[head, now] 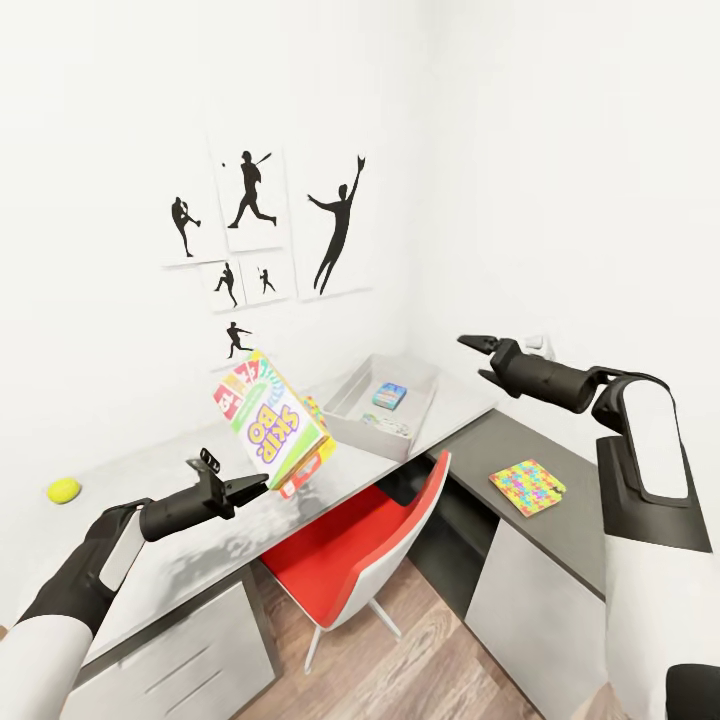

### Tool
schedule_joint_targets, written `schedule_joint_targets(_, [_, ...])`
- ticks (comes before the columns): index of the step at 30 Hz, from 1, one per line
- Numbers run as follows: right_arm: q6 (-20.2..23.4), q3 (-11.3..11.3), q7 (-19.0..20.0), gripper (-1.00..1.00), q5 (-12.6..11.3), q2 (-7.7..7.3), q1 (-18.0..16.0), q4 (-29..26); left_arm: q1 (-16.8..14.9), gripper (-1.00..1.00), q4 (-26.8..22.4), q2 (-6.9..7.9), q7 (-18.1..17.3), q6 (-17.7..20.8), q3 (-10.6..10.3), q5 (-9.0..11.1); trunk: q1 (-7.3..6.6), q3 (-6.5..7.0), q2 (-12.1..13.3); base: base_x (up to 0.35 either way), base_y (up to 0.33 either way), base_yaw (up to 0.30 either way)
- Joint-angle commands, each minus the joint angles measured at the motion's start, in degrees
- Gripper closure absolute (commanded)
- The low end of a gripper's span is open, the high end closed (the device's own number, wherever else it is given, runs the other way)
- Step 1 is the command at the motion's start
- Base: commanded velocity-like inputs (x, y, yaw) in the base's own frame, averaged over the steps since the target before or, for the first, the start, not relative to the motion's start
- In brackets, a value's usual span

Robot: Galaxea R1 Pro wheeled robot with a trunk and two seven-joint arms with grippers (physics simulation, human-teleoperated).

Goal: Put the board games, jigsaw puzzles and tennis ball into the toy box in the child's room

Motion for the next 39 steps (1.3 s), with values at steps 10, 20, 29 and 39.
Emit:
schedule_joint_targets(10, [0.23, 0.28, -3.19, -1.00, -0.54, -0.64, -0.78, 0.31, -0.69, 1.00, 0.53, -1.02, 3.80, 1.02, -0.26, 0.32, 0.04, -0.13, -0.13, 0.000, 0.000, 0.000])
schedule_joint_targets(20, [0.16, 6.29, -12.04, -1.00, -0.68, 0.21, -4.60, 0.45, -12.94, 1.00, 13.37, -6.53, 26.92, 1.08, 0.64, 1.02, 0.04, -0.13, -0.13, 0.000, 0.000, 0.000])
schedule_joint_targets(29, [0.08, 7.38, -12.66, -1.00, -0.66, 0.31, -6.16, 0.53, -25.19, 1.00, 19.82, -12.18, 52.19, 0.72, 8.39, 5.93, 0.04, -0.13, -0.13, 0.000, 0.000, 0.000])
schedule_joint_targets(39, [0.07, 7.33, -13.68, -1.00, -1.54, 0.31, -6.70, 0.44, -27.70, 1.00, 19.91, -15.51, 64.49, 0.79, 12.05, 12.92, 0.04, -0.13, -0.13, 0.000, 0.000, 0.000])
